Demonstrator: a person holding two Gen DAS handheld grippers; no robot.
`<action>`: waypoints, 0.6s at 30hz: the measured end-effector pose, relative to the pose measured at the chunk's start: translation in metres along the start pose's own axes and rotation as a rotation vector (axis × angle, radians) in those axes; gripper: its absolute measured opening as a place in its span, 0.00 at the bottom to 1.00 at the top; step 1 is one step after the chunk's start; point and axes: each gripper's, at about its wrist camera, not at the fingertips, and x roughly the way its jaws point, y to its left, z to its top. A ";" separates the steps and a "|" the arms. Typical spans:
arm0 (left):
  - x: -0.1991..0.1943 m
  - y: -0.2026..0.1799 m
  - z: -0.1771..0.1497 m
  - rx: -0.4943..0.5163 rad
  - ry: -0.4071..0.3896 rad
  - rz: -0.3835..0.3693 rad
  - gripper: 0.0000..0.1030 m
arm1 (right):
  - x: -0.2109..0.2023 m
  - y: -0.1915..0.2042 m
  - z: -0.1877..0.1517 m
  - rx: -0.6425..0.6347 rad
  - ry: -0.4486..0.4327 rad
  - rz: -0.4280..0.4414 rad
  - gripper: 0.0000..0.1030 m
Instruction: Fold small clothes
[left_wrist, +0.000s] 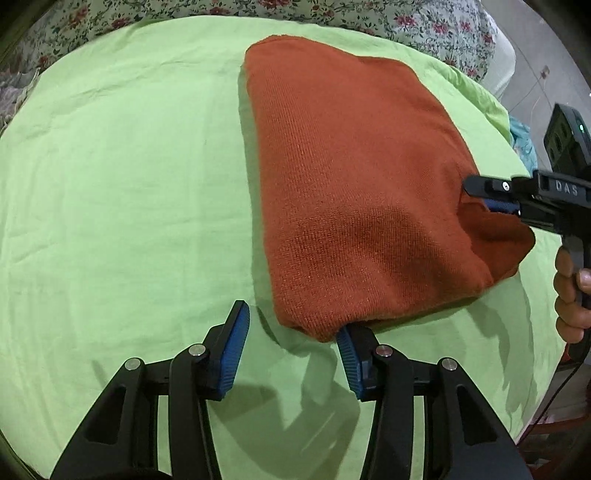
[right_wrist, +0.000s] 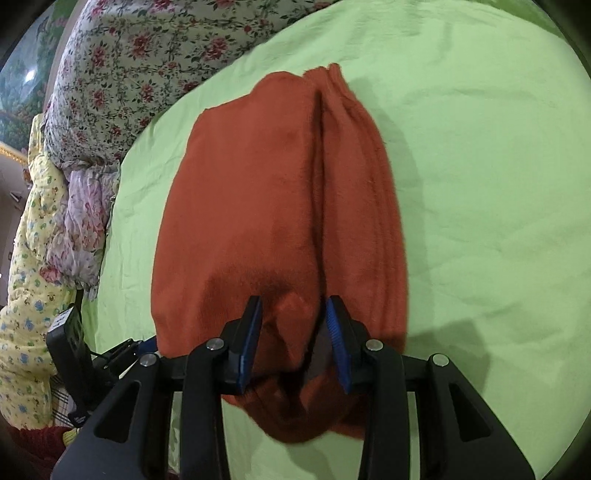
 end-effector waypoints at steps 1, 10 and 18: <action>-0.003 -0.005 -0.004 0.000 0.002 0.001 0.44 | 0.003 0.001 0.002 -0.004 -0.007 0.001 0.36; -0.021 -0.030 -0.030 0.046 0.022 -0.015 0.25 | -0.064 0.009 0.009 -0.008 -0.148 0.111 0.08; -0.015 -0.017 -0.026 0.017 0.068 -0.048 0.24 | -0.015 -0.050 -0.005 0.113 -0.054 0.040 0.08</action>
